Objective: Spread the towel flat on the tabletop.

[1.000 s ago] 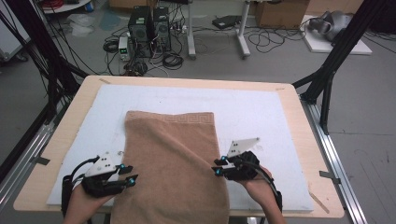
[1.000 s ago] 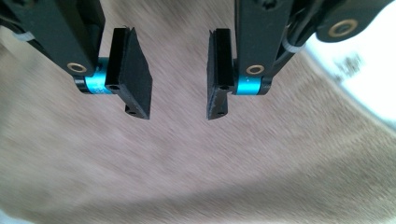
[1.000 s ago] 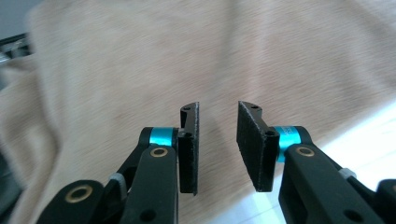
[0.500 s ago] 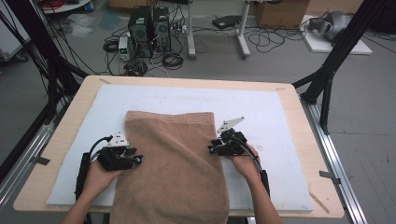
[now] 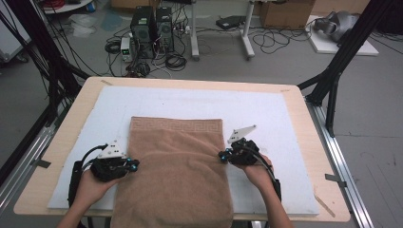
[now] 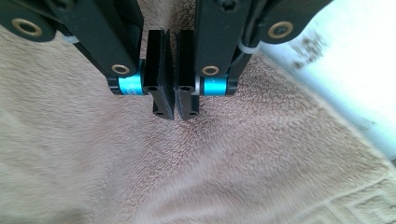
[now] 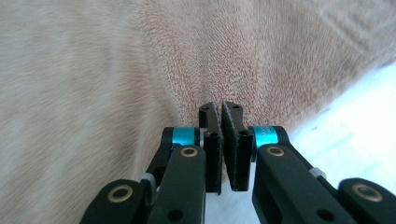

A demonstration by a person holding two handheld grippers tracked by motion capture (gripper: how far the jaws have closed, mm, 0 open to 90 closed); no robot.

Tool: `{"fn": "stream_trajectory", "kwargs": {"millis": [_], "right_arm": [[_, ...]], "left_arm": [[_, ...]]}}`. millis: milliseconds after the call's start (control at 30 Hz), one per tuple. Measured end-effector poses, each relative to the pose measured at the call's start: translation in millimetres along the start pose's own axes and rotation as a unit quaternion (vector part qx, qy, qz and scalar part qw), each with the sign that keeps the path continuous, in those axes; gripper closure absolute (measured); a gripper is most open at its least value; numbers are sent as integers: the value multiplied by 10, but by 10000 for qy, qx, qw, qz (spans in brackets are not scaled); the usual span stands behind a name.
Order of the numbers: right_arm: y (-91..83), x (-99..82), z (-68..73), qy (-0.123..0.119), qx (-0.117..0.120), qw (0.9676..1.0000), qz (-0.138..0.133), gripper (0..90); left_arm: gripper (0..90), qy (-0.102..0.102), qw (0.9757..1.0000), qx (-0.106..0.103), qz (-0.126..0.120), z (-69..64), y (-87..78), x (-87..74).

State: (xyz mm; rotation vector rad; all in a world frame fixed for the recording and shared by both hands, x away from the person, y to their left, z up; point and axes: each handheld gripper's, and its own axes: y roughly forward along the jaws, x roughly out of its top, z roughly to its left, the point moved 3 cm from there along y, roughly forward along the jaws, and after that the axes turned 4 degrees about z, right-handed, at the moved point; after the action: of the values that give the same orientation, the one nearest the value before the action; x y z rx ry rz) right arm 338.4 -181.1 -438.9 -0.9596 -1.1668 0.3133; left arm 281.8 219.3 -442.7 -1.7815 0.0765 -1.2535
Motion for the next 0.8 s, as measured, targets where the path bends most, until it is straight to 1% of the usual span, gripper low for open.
{"fn": "stream_trajectory", "kwargs": {"millis": [33,100,167,200,233,267,333,367,400,433,467,500,533,567,600,667,700,733,767,800], "right_arm": [[-46,-29,45,0,32,10000,-8,872],[-124,-87,133,-76,47,10000,-31,872],[-179,-134,237,-101,130,9999,-34,872],[-200,-154,284,-154,132,9998,-35,870],[-214,-171,324,-185,186,9996,-42,870],[-220,-187,357,-216,281,9994,-40,867],[-223,-216,431,-279,394,9988,31,857],[-225,-220,447,-293,439,9986,29,823],[-236,-211,441,-289,443,9986,-43,786],[-250,-190,418,-272,455,9985,-162,762],[-270,-164,385,-210,425,9985,-263,733],[-283,-130,347,-142,446,9982,-363,716],[-288,-90,295,-98,363,9984,-432,686],[-281,-45,235,-87,255,9986,-463,666],[-269,0,177,-10,213,9987,-465,658],[-208,91,52,78,139,9987,-494,638],[-166,125,-5,120,70,9990,-436,629],[-118,153,-61,180,68,9989,-425,620],[-65,171,-101,218,41,9990,-390,612],[-6,176,-144,223,7,9993,-305,608]], "left_arm": [[858,21,10000,-43,-30,-28,-27,-16],[858,48,9999,-103,-95,-98,-80,-49],[858,119,9998,-152,-111,-173,-131,-85],[858,145,9997,-175,-119,-212,-153,-106],[858,164,9996,-215,-102,-246,-173,-130],[858,162,9995,-263,-43,-267,-186,-154],[851,131,9989,-441,27,-286,-204,-193],[830,138,9989,-441,27,-279,-218,-194],[791,88,9990,-445,-11,-262,-229,-176],[734,24,9990,-441,-66,-238,-243,-141],[669,-31,9991,-391,-163,-216,-252,-91],[633,-39,9990,-375,-231,-188,-257,-31],[616,-45,9989,-369,-294,-158,-248,37],[603,-14,9990,-311,-331,-122,-226,109],[591,-46,9988,-237,-416,-80,-187,174],[576,-77,9991,-123,-392,12,-73,280],[577,-92,9994,10,-335,60,-3,315],[576,-138,9995,40,-294,110,71,341],[576,-140,9996,96,-245,154,145,354],[576,-140,9996,218,-90,212,239,353]]}}
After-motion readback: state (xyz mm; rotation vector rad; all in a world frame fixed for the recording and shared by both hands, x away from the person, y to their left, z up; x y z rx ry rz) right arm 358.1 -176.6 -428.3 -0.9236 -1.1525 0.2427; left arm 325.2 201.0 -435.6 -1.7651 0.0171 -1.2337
